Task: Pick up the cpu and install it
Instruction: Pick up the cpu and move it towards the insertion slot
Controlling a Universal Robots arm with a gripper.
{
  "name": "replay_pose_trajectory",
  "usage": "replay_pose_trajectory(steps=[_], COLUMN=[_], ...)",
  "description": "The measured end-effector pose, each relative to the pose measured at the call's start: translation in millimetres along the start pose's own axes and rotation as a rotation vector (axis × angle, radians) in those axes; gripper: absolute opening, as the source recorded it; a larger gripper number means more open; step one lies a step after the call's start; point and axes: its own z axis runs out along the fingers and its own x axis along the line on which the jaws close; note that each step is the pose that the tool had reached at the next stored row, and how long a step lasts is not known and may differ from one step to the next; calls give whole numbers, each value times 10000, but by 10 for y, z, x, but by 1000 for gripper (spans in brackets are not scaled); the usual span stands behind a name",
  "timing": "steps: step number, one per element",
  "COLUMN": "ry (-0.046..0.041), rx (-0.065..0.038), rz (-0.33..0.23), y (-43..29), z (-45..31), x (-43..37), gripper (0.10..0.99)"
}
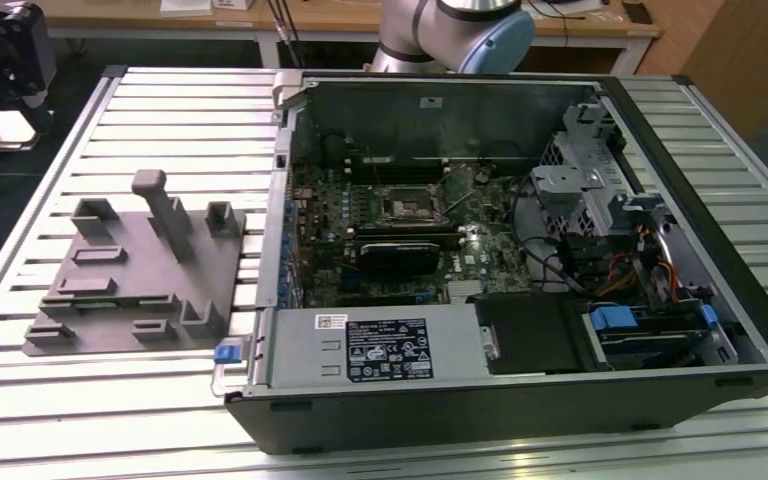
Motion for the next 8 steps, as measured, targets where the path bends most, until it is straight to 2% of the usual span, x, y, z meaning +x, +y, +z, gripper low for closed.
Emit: replay_pose_trajectory(steps=[8], ry=[-3], rx=[-45], rz=[0], y=[-4], z=[0], x=[-87], gripper=[525])
